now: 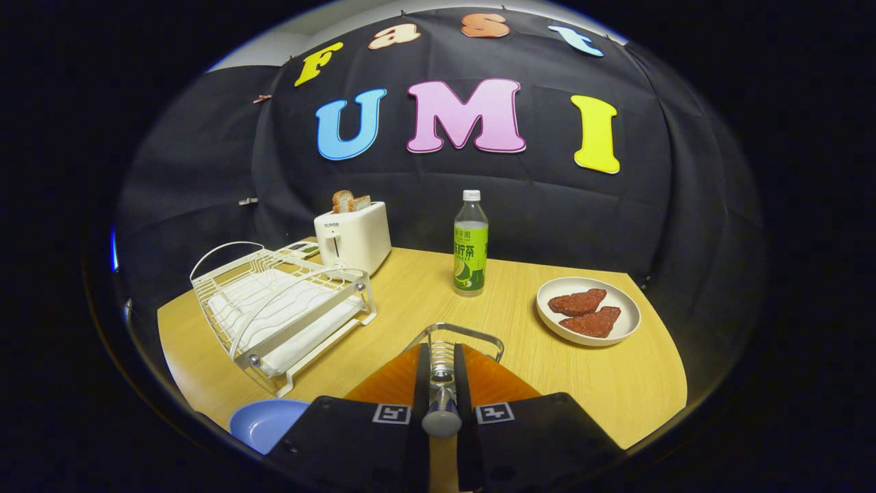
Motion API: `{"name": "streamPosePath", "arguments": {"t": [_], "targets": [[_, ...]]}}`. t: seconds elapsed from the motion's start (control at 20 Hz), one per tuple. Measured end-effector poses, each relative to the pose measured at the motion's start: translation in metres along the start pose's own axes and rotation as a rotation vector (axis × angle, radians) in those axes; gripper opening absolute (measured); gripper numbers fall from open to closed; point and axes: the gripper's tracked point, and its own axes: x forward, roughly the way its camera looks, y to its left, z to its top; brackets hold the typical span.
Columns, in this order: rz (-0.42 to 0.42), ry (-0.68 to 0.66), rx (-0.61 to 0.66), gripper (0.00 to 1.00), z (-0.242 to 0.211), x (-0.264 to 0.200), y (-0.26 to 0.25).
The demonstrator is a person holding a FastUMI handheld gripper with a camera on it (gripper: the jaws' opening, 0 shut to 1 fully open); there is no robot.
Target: Take the plate from the dish rack, then take the spoon from the basket and place it into the plate.
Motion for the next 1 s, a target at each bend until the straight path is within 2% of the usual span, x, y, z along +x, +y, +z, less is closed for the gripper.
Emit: {"name": "streamPosePath", "arguments": {"t": [0.35,0.65,1.0], "targets": [[0.026,-0.038,-0.022,0.19,0.049,-0.03,0.003],[0.13,-0.05,0.009,0.19,0.082,-0.074,0.029],[0.256,0.049,0.076,0.19,0.054,-0.106,0.075]]}}
